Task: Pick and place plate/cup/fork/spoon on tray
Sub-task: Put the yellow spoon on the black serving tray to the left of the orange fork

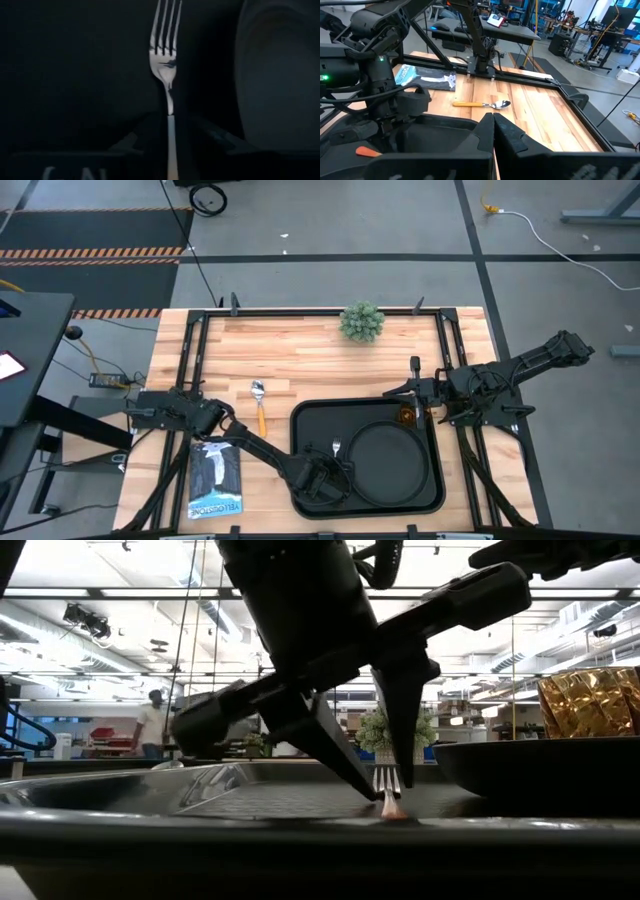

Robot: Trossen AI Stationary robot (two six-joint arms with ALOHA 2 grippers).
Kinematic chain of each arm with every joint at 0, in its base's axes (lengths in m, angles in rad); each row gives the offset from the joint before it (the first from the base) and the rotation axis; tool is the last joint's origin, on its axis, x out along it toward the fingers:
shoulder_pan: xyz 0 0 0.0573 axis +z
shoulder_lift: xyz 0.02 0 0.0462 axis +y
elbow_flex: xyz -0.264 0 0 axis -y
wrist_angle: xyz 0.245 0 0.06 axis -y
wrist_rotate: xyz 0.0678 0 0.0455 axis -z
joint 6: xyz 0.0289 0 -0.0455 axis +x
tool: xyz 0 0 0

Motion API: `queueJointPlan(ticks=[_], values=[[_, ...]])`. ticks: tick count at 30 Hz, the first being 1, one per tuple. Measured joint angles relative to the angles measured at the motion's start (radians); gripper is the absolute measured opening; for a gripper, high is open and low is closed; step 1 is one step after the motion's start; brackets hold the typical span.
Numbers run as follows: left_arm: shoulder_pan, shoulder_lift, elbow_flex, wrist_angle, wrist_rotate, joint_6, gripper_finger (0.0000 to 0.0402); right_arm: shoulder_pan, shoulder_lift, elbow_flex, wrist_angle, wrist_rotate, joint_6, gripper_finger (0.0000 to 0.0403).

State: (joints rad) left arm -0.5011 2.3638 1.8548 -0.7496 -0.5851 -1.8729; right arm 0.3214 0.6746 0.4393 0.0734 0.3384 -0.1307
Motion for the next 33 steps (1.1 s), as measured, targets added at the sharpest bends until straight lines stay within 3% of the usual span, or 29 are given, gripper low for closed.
queueJointPlan(ticks=[16,21,25,28,33], values=[[0.016,0.0,0.092,-0.133,0.047,0.108,0.0106,0.0,0.0,0.0,0.001,-0.018,0.0,0.0007],[0.03,0.0,0.099,-0.141,0.051,0.276,0.0092,0.0,0.0,0.0,0.005,-0.018,-0.001,0.0007],[0.039,0.0,0.099,-0.159,0.14,0.439,0.008,0.0,0.0,0.0,0.005,-0.018,-0.002,0.0007],[0.042,-0.009,0.099,-0.226,0.206,0.49,0.0072,0.0,0.0,0.0,0.005,-0.017,-0.003,0.0007],[0.042,-0.059,0.099,-0.396,0.196,0.555,0.0062,-0.001,0.0,0.0,0.006,-0.017,0.001,0.0007]])
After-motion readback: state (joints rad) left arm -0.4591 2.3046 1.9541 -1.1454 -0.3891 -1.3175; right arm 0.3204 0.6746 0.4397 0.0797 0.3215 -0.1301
